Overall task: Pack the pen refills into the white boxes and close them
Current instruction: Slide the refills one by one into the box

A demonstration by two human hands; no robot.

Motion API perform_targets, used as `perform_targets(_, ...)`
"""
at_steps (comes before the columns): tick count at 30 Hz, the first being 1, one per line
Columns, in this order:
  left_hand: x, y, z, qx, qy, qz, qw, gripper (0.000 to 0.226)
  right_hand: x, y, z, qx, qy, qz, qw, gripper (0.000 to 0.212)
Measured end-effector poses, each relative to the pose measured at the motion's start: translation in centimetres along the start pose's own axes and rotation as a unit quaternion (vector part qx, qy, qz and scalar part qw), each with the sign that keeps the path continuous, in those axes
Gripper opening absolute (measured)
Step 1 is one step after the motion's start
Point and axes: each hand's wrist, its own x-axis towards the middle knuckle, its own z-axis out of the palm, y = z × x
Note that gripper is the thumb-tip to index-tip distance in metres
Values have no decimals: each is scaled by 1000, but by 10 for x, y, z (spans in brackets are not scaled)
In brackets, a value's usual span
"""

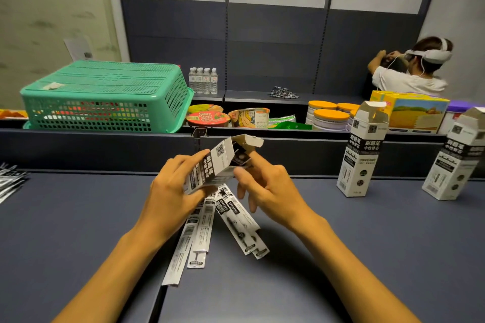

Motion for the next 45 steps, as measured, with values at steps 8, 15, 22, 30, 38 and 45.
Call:
perform_targets(8,-2,-2,2,21,-8,7,1000,74,3,6,3,-38,-53,38,997,52)
perform_targets(15,2,-8,-1,9,23,-18,1000,74,-1,12,-5,-15,119,-39,992,23)
perform_targets(22,4,-10,-2,-3,36,-29,999,72,9,32,8,-283,-120,189,933,43)
perform_targets(30,3,-11,-1,3,32,-31,999,73,10,24,31,-342,-158,228,898,51)
perform_targets(38,3,-11,-1,3,27,-29,999,74,12,34,21,-206,-155,328,909,38)
perform_targets(45,3,-10,-3,2,28,-29,999,75,9,25,-8,11,-122,339,933,16)
